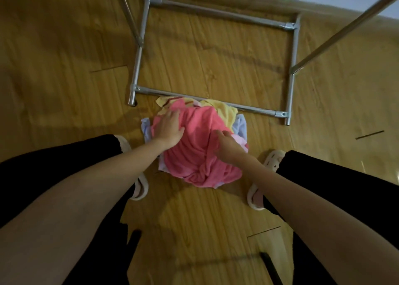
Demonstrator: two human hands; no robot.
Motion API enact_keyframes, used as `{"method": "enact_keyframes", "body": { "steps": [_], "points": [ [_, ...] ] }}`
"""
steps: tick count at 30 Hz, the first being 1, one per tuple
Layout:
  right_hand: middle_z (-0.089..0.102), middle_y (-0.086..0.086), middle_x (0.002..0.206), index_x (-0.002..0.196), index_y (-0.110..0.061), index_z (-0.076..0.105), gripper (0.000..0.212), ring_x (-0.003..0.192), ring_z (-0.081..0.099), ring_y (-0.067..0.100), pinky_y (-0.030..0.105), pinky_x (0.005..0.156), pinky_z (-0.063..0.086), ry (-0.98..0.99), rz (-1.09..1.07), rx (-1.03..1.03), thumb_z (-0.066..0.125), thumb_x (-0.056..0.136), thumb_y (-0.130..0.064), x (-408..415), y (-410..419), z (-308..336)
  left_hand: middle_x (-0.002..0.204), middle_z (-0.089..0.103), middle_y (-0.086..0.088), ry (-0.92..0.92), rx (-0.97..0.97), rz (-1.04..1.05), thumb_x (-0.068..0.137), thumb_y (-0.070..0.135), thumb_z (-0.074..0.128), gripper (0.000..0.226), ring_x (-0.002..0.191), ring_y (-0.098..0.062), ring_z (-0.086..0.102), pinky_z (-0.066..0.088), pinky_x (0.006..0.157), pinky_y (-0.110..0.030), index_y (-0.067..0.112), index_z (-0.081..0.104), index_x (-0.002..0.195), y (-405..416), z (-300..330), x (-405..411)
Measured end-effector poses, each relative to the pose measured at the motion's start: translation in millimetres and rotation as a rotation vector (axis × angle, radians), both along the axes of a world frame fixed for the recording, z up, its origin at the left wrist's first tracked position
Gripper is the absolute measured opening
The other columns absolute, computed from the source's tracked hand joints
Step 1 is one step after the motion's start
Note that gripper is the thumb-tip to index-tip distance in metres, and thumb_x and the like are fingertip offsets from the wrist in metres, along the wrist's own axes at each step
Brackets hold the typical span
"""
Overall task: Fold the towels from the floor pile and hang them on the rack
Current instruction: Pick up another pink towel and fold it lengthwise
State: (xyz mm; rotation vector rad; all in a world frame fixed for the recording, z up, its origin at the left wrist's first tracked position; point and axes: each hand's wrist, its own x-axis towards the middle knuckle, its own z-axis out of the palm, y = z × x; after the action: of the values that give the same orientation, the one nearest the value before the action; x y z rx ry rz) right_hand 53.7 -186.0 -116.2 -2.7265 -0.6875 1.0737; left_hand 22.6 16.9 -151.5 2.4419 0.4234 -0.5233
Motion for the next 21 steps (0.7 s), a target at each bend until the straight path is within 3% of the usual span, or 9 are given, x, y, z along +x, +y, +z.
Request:
{"method": "enact_keyframes", "body": {
  "steps": [4, 7, 10, 12, 14, 17, 19, 21],
  "points": [
    [0.052, 0.023, 0.119, 0.132, 0.002, 0.041, 0.046, 0.111, 0.048, 0.037, 0.042, 0.087, 0.044, -0.062, -0.133, 0.159, 0.05, 0.088, -0.009, 0.5, 10.8, -23.5, 0.139, 0.049, -0.016, -0.009, -0.02, 0.193, 0.094, 0.022, 0.055, 0.054, 0.128, -0.033, 0.046, 0.037, 0.106, -0.041, 0.007, 0.038, 0.143, 7.4, -25.3, 16.6],
    [0.046, 0.026, 0.121, 0.139, -0.001, 0.032, 0.053, 0.101, 0.052, 0.039, 0.036, 0.074, 0.042, -0.014, -0.248, 0.15, 0.052, 0.092, -0.016, 4.0, 17.2, -26.3, 0.127, 0.06, -0.014, 0.088, -0.127, 0.286, 0.088, 0.034, 0.062, 0.053, 0.118, -0.032, 0.055, 0.045, 0.098, -0.04, 0.009, 0.049, 0.134, 16.6, -41.6, 26.1],
    [0.056, 0.025, 0.108, 0.119, 0.002, 0.046, 0.03, 0.091, 0.056, 0.035, 0.028, 0.065, 0.031, -0.003, -0.347, 0.159, 0.047, 0.091, -0.007, 8.5, 19.4, -32.2, 0.091, 0.068, -0.01, 0.128, -0.178, 0.32, 0.087, 0.028, 0.066, 0.023, 0.093, -0.027, 0.061, 0.044, 0.075, -0.028, 0.005, 0.066, 0.089, 13.0, -42.0, 28.7],
    [0.062, 0.024, 0.099, 0.106, 0.004, 0.051, 0.019, 0.089, 0.059, 0.034, 0.024, 0.065, 0.028, 0.028, -0.386, 0.154, 0.047, 0.089, -0.003, 9.8, 19.1, -34.1, 0.073, 0.056, -0.003, 0.088, -0.183, 0.334, 0.087, 0.024, 0.065, 0.022, 0.078, -0.02, 0.053, 0.03, 0.062, -0.027, 0.012, 0.056, 0.071, 5.8, -31.7, 26.8],
    [0.063, 0.024, 0.096, 0.103, 0.007, 0.053, 0.018, 0.089, 0.059, 0.034, 0.028, 0.067, 0.031, 0.042, -0.381, 0.16, 0.049, 0.089, -0.003, 9.0, 17.5, -27.6, 0.074, 0.054, 0.001, 0.02, -0.217, 0.368, 0.085, 0.024, 0.067, 0.017, 0.074, -0.017, 0.051, 0.03, 0.062, -0.027, 0.015, 0.056, 0.077, 0.5, -16.5, 23.1],
    [0.064, 0.022, 0.098, 0.106, 0.004, 0.056, 0.022, 0.091, 0.06, 0.035, 0.035, 0.073, 0.039, 0.079, -0.337, 0.149, 0.05, 0.088, -0.007, 5.7, 13.7, -12.6, 0.081, 0.058, 0.0, -0.063, -0.384, 0.435, 0.082, 0.016, 0.072, 0.012, 0.081, -0.018, 0.055, 0.043, 0.069, -0.025, 0.016, 0.062, 0.088, -6.0, 16.3, 18.8],
    [0.065, 0.012, 0.099, 0.109, -0.013, 0.056, 0.026, 0.09, 0.062, 0.033, 0.035, 0.073, 0.047, 0.093, -0.321, 0.121, 0.048, 0.087, -0.024, 5.2, 7.7, -1.0, 0.08, 0.058, 0.003, -0.102, -0.473, 0.441, 0.08, 0.008, 0.073, 0.017, 0.077, -0.012, 0.052, 0.039, 0.065, -0.01, 0.012, 0.065, 0.095, -13.0, 46.6, 16.1],
    [0.064, 0.006, 0.1, 0.113, -0.023, 0.051, 0.029, 0.091, 0.064, 0.03, 0.038, 0.078, 0.051, 0.082, -0.323, 0.141, 0.046, 0.088, -0.035, 5.6, 2.4, 18.2, 0.088, 0.06, 0.004, -0.134, -0.516, 0.372, 0.079, 0.004, 0.075, 0.026, 0.071, -0.004, 0.049, 0.037, 0.063, -0.005, 0.003, 0.068, 0.103, -21.1, 79.2, 13.1]
  ]
}}
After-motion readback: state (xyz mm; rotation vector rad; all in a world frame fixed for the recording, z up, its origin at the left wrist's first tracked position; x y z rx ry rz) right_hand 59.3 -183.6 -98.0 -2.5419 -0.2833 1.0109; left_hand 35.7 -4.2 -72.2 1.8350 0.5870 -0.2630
